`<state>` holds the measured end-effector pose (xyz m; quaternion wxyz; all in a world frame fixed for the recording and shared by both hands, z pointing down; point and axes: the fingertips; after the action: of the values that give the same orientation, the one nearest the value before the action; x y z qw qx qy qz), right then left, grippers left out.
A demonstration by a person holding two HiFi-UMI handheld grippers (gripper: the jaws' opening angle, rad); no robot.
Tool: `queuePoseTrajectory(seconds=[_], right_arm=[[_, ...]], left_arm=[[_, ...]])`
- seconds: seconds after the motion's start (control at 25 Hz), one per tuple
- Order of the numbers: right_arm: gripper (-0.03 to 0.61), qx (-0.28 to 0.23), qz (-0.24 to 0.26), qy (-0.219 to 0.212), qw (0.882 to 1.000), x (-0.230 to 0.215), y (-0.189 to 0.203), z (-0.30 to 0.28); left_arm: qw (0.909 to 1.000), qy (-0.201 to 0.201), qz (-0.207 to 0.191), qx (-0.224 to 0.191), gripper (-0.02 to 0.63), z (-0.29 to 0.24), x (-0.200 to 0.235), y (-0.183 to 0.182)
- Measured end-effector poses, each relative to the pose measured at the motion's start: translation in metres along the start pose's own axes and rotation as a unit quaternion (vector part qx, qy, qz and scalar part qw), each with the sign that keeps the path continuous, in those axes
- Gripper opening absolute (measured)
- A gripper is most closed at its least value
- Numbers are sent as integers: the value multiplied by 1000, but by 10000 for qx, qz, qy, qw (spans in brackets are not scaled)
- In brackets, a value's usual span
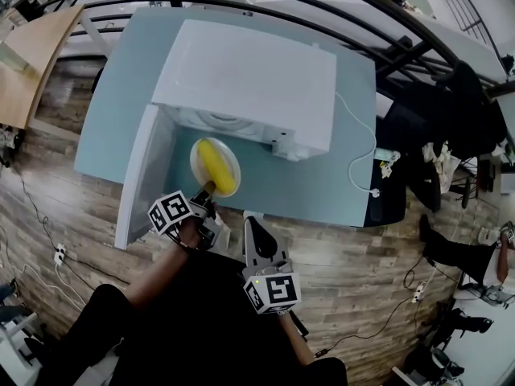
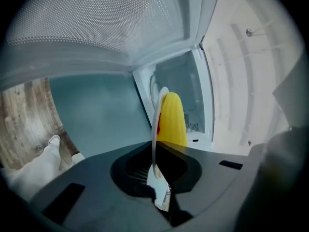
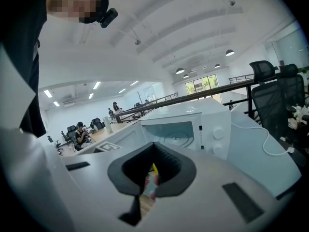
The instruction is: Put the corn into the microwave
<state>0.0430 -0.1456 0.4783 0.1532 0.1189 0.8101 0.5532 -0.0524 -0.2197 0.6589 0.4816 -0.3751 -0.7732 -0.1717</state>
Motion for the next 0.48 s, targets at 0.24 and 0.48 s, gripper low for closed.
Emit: queuePoseTrajectory(seconds=[0.24, 0.48], right_arm=[[9, 28, 103, -188, 9998, -14, -6, -11], [9, 142, 303, -440, 9985, -28, -17, -26]], left_arm=[[9995, -97, 167, -231, 15, -11, 2, -9], [9984, -79, 346, -449, 15, -25, -2, -16]])
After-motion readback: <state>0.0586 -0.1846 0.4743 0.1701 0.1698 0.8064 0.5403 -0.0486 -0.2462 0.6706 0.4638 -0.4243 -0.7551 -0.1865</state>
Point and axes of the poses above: the fingertips, and each gripper's own axes: z backward along the fingers, x to its left, y out of its underside, and after that the axes turned 10 degrees about z, right-handed
